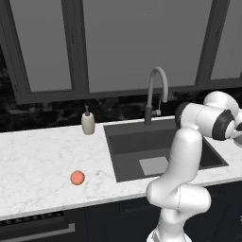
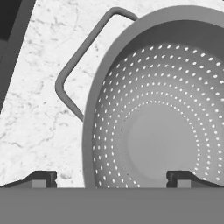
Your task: Put the colander in the sink, put the peach in the colander, and turn on the sink faucet and pour water over the colander.
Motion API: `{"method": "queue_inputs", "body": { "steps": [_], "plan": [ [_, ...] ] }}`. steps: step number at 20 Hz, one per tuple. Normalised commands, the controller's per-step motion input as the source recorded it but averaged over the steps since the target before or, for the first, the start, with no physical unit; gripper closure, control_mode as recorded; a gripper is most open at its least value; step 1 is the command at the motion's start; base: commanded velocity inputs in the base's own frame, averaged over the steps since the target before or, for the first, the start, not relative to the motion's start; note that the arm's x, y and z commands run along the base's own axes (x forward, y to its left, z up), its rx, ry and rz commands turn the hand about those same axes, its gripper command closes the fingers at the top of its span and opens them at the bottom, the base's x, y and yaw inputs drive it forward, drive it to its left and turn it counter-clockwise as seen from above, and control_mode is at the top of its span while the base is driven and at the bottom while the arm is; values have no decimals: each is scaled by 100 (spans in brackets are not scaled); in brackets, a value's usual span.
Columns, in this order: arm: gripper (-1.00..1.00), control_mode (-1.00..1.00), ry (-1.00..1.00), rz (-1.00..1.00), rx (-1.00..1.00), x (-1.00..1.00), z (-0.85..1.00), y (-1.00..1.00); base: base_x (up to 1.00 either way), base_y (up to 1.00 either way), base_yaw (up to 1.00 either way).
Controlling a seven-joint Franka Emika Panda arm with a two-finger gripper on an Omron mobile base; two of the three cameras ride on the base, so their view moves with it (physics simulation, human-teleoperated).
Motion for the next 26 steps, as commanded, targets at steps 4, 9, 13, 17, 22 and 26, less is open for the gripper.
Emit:
{"method": "queue_inputs", "body": {
  "steps": [4, 9, 13, 17, 22, 26],
  "plan": [
    [-100, -100, 0, 0, 0, 0, -14, 0, 0, 0, 0],
    [100, -100, 0, 0, 0, 0, -7, 0, 0, 0, 0],
    [100, -100, 0, 0, 0, 0, 0, 0, 0, 0, 0],
    [100, -100, 0, 0, 0, 0, 0, 0, 0, 0, 0],
    [100, -100, 0, 0, 0, 0, 0, 0, 0, 0, 0],
    [100, -100, -1, 0, 0, -2, 0, 0, 0, 0, 0]
  ]
}}
